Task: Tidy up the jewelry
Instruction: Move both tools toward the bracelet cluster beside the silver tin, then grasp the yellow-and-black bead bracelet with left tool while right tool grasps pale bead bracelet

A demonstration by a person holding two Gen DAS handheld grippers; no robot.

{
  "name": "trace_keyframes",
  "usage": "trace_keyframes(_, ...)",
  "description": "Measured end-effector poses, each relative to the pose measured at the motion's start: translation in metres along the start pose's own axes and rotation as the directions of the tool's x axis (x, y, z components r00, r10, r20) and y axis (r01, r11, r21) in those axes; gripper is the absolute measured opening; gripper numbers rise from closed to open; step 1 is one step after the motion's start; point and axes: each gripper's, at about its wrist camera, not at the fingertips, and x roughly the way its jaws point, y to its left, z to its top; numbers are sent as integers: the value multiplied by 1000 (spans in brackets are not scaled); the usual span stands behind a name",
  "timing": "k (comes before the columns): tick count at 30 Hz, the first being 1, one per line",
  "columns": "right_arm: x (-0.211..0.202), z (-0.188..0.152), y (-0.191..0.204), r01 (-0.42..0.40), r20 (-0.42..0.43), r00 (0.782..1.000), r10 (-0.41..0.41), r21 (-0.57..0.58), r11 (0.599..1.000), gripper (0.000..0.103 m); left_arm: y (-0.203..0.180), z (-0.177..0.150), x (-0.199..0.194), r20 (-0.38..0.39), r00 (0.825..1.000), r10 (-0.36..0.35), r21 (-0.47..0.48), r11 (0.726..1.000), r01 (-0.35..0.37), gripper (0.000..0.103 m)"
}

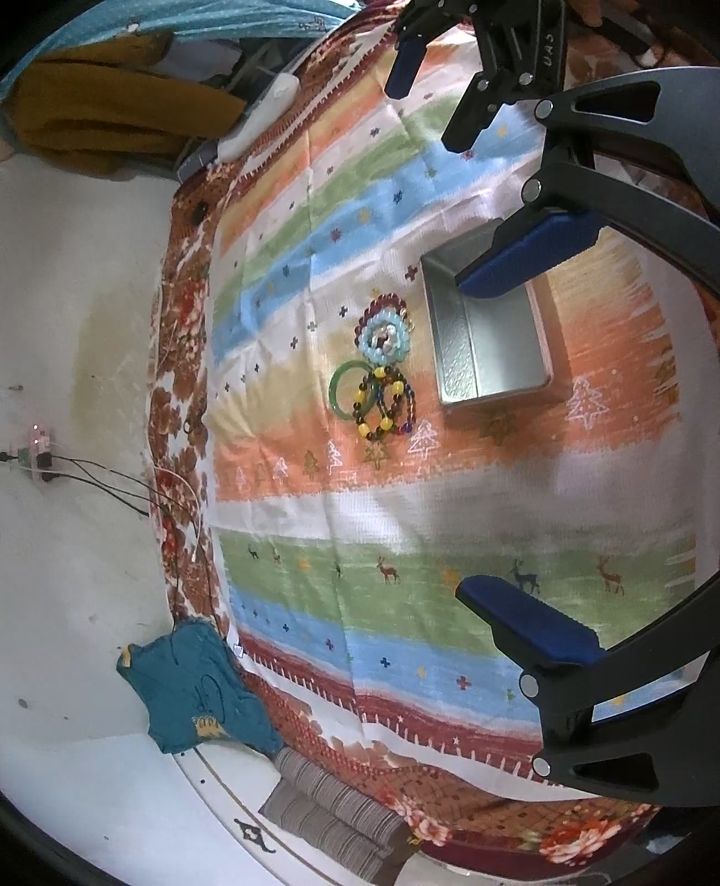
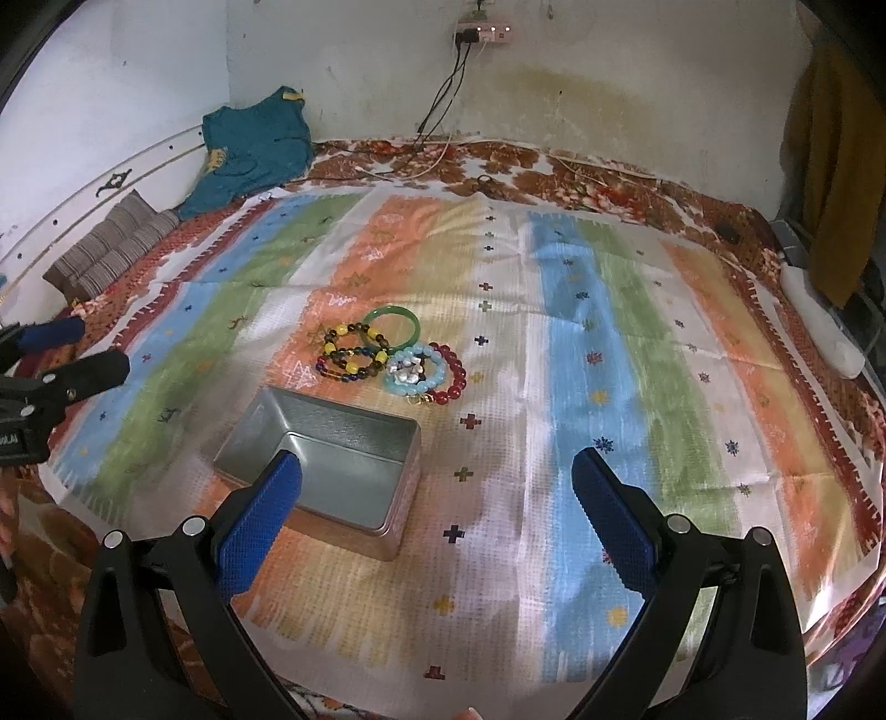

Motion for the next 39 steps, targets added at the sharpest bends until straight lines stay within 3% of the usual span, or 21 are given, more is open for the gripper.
trace_keyframes(16,27,28,-14,3,-33,999,-2,28,1000,99,6,35,35,-48,998,42,-10,999,-43,98)
trace_keyframes(20,33,34,-12,-1,-42,999,1,17,1000,99,8,43,46,-70,997,22,-37,999,-24,98)
trace_keyframes(31,51,45,4,-21,-69,997,19,-40,999,99,14,61,81,-128,990,52,-53,997,-59,98)
trace_keyframes(36,61,49,12,-32,-82,996,26,-74,997,99,13,68,100,-173,985,-5,-96,995,-12,98)
trace_keyframes(39,68,52,15,-39,-94,995,30,-90,995,99,13,72,109,-182,983,6,-89,996,-22,98)
